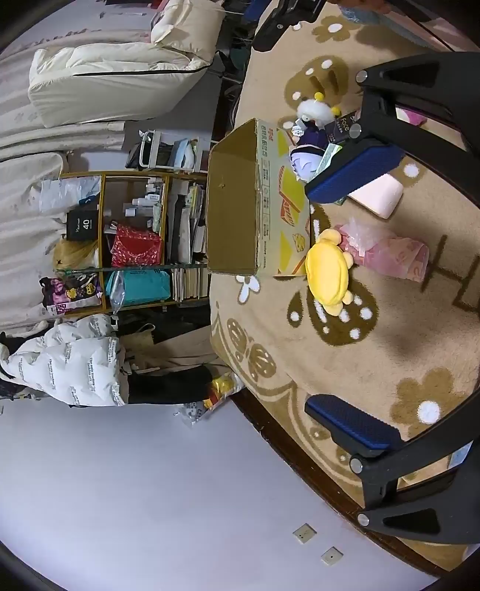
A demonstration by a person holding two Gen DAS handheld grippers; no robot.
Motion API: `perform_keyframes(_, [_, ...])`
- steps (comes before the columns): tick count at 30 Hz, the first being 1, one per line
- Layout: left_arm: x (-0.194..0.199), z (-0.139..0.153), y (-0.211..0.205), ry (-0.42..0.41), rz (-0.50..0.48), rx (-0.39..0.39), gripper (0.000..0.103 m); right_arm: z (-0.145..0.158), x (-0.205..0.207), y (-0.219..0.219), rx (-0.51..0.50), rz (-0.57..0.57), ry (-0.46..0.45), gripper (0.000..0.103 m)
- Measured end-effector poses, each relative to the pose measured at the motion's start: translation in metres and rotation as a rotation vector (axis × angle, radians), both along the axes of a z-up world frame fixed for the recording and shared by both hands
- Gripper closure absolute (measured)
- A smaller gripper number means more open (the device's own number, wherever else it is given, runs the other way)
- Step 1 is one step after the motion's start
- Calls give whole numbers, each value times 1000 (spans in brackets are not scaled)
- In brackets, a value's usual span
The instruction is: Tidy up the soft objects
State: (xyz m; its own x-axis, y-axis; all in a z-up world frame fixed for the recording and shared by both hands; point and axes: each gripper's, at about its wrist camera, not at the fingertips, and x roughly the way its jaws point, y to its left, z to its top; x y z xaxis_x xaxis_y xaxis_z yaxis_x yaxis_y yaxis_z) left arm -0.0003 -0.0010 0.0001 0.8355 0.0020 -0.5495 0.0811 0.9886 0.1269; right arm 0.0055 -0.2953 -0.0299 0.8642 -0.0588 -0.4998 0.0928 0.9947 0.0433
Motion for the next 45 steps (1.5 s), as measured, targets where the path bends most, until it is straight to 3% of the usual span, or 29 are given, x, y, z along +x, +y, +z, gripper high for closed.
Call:
perform_keyframes(3, [1,0,2,13,-4,-32,1,0,0,0,0,-2,-2,0])
perform_keyframes(45, [1,0,2,2,2,-11,1,-2,1,2,4,10,-2,0])
